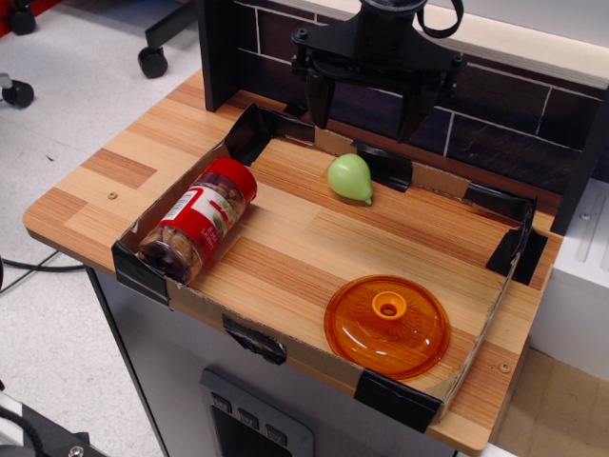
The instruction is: Upright basil bottle
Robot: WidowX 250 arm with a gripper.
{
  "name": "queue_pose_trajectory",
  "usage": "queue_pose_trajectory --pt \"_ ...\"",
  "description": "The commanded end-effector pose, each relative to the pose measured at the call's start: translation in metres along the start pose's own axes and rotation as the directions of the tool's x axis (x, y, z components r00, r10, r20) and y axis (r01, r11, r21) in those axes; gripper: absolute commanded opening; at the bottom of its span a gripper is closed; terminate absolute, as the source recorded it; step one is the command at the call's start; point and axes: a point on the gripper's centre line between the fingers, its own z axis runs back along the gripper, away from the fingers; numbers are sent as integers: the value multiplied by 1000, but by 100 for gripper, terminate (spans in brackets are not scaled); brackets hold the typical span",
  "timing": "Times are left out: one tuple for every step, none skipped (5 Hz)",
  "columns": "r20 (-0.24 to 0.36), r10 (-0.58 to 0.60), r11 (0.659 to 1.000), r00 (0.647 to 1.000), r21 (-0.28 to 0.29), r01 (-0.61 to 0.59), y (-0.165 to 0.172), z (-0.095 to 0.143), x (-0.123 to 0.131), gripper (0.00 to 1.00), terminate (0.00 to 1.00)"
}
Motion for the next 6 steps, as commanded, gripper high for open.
queue_pose_trajectory --pt "0 0 1000 1000 0 0 0 0 0 100 0" --pt "15 -81 997 997 6 81 28 2 10 100 0" --pt "-13 -190 981 982 -28 190 54 -3 18 100 0" --pt "-56 -211 976 976 -67 207 78 -12 27 100 0" --pt "-80 -205 976 976 -93 197 83 -20 25 100 0" --pt "-59 -158 986 986 -69 154 86 -34 29 100 0"
